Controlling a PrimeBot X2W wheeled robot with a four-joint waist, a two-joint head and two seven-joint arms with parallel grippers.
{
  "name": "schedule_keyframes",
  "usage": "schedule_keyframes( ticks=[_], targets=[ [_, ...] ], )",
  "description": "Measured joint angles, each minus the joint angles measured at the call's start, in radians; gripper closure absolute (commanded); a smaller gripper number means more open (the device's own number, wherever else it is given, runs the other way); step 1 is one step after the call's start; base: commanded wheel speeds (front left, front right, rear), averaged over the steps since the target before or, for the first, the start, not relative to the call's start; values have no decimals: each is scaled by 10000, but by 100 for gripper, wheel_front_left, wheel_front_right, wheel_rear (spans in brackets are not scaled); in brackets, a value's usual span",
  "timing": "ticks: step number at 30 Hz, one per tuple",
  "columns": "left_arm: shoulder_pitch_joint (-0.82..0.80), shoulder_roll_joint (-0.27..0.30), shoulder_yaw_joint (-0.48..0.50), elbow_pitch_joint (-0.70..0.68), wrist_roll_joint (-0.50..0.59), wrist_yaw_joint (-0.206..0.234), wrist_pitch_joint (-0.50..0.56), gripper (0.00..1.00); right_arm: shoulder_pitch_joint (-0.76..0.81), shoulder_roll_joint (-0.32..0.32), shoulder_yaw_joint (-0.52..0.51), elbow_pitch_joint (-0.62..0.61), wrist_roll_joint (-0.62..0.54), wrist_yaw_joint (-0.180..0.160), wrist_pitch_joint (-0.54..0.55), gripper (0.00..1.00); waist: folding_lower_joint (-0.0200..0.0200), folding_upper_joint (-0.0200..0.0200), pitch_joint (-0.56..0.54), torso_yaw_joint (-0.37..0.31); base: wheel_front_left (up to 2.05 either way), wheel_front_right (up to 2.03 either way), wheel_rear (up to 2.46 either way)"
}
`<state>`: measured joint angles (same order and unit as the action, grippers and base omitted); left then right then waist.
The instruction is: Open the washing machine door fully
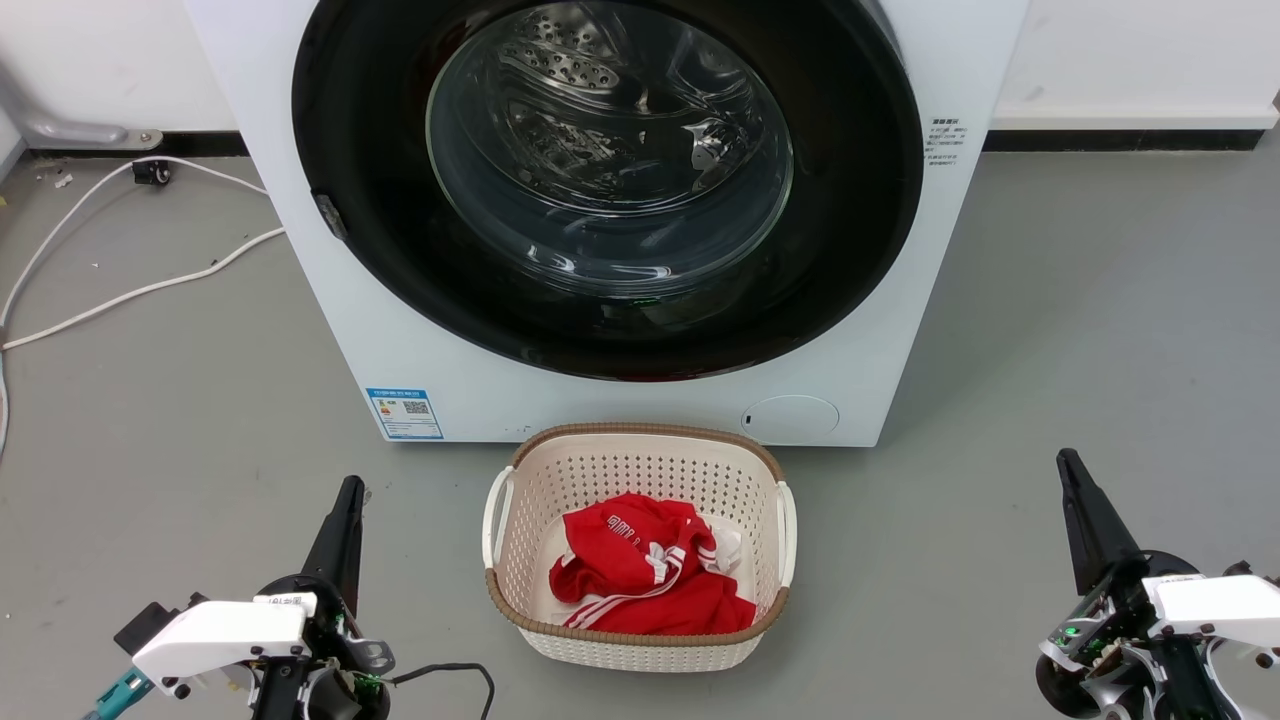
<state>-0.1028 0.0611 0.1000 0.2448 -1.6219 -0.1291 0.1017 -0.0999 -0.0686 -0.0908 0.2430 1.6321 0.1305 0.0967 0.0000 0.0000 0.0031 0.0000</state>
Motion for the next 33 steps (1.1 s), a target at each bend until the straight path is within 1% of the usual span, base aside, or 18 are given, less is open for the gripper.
schedule_keyframes(
  ticks=[24, 25, 28, 33],
  targets=[
    [-1, -29, 36, 0, 46, 0, 13, 100, -10, 44, -63, 8, -52, 2, 40, 100, 0, 0, 0, 0, 0, 0, 0],
    [2, -33, 35, 15, 44, 2, 13, 0, -7, 46, -63, 19, -52, 0, 50, 0, 0, 0, 0, 0, 0, 0, 0],
    [201, -86, 8, 222, 44, 4, -2, 0, 216, 79, -38, 201, -48, 0, 31, 0, -1, 0, 0, 0, 0, 0, 0],
    [264, -96, -188, 142, 98, 10, -242, 0, 309, 92, 90, 54, -69, 0, -211, 0, 0, 0, 3, -1, 0, 0, 0]
  ],
)
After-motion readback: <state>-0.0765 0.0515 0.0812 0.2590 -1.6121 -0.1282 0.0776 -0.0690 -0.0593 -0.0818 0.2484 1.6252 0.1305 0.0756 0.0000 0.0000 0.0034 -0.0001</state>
